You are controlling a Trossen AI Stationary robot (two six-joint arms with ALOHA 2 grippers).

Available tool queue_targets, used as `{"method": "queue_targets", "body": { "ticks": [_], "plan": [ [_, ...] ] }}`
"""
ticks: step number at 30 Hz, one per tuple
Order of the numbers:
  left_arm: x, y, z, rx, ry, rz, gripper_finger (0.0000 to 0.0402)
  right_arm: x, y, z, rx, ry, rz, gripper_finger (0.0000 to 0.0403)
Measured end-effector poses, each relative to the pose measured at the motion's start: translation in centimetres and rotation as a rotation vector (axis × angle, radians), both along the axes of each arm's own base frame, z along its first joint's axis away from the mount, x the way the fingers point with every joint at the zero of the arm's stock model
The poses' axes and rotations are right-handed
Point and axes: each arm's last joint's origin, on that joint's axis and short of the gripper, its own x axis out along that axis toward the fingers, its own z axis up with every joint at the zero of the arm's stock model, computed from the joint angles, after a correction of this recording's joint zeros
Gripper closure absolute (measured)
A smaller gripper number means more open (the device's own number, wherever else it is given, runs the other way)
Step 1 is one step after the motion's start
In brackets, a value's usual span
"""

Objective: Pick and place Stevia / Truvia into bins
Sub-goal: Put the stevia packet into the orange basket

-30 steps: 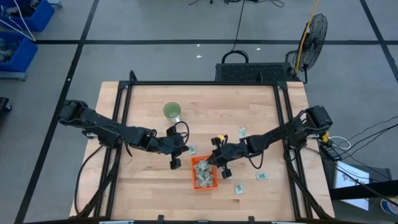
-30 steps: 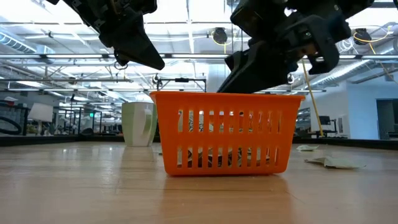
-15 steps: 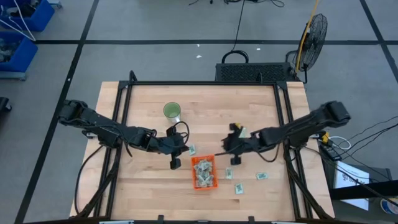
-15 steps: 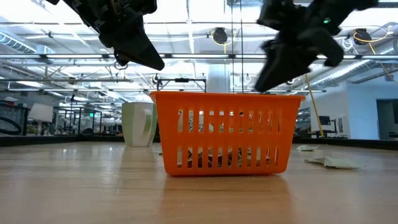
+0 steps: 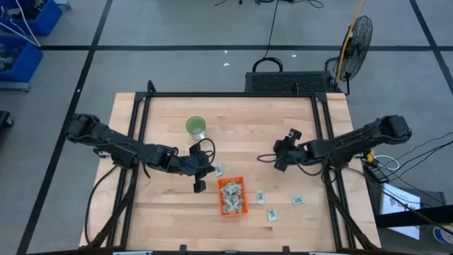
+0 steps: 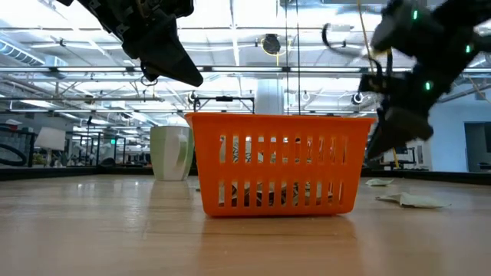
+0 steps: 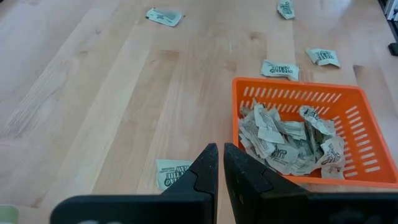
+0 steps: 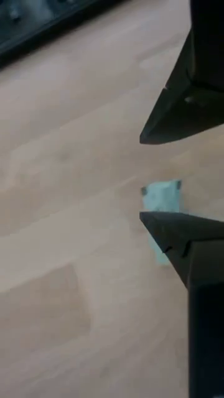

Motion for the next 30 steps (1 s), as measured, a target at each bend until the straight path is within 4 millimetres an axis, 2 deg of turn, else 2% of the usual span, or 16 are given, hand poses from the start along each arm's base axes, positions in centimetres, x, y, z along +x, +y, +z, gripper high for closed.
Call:
{"method": "queue_targets", "body": {
  "ticks": [4,8,12,15,24,26,30],
  "plan": [
    [0.0,0.0,0.0,-0.004,-0.001,0.003,0.0371,-1.0,-1.2,-2.5,0.13,-0.032,-0.013,0.0201],
    [0.0,0.0,0.0,-0.005,-0.001,0.004,0.0371,-1.7,-1.8,-4.3,0.243,-0.124,0.026,0.0196],
    [0.0,0.0,0.0,-0.005,-0.001,0.004,0.0371,-2.4,-2.4,-5.3,0.247,-0.205,0.004,0.0206],
    [0.0,0.0,0.0,-0.005,-0.001,0.004,0.0371,-2.8,-2.6,-5.7,0.246,-0.225,-0.004,0.0229],
    [0.0,0.0,0.0,-0.005,-0.002,0.004,0.0371,-2.5,-2.7,-5.6,0.232,-0.274,0.017,0.0342],
    [0.0,0.0,0.0,-0.005,-0.002,0.004,0.0371,-1.9,-2.5,-5.0,0.267,-0.36,0.07,0.0361],
    [0.0,0.0,0.0,-0.004,-0.001,0.004,0.0371,-0.2,-1.8,-2.6,0.408,-0.634,0.306,0.0384]
  ]
}}
